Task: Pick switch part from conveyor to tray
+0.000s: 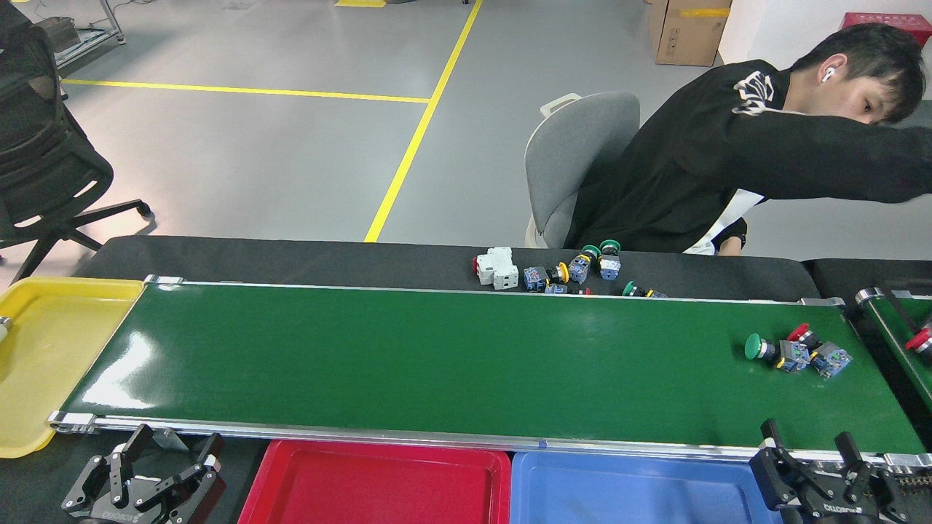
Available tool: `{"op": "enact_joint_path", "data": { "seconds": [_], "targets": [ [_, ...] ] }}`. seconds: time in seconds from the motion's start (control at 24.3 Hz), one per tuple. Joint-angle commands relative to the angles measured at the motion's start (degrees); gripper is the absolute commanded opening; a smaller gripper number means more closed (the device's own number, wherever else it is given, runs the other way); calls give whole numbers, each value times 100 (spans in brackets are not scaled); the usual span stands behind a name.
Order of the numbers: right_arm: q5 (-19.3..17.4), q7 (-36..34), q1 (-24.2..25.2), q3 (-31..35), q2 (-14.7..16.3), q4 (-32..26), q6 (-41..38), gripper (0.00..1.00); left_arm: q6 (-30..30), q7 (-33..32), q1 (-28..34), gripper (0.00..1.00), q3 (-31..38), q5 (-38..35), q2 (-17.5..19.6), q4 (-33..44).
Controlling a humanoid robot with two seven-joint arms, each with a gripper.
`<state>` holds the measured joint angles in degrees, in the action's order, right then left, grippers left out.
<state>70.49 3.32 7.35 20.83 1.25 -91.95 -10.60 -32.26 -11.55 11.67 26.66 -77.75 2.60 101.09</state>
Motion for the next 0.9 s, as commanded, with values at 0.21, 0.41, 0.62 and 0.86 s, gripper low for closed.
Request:
{"op": "enact_joint_path", "data": {
  "seconds": [0.21,0.41,0.62,0.86],
  "targets": [
    [299,55,-1227,-897,289,1284,858,99,-35,118,-69,100,14,14,22,77],
    [290,20,-1808,-1239,491,2163,1297,99,-70,241,-165,100,50,23,145,77],
    [281,11,-2511,-1283,473,2990,1315,99,-79,250,-192,100,85,23,206,77],
    [273,11,-3073,-1872,412,3570,1332,97,-79,285,-200,100,85,84,110,77]
  ]
}}
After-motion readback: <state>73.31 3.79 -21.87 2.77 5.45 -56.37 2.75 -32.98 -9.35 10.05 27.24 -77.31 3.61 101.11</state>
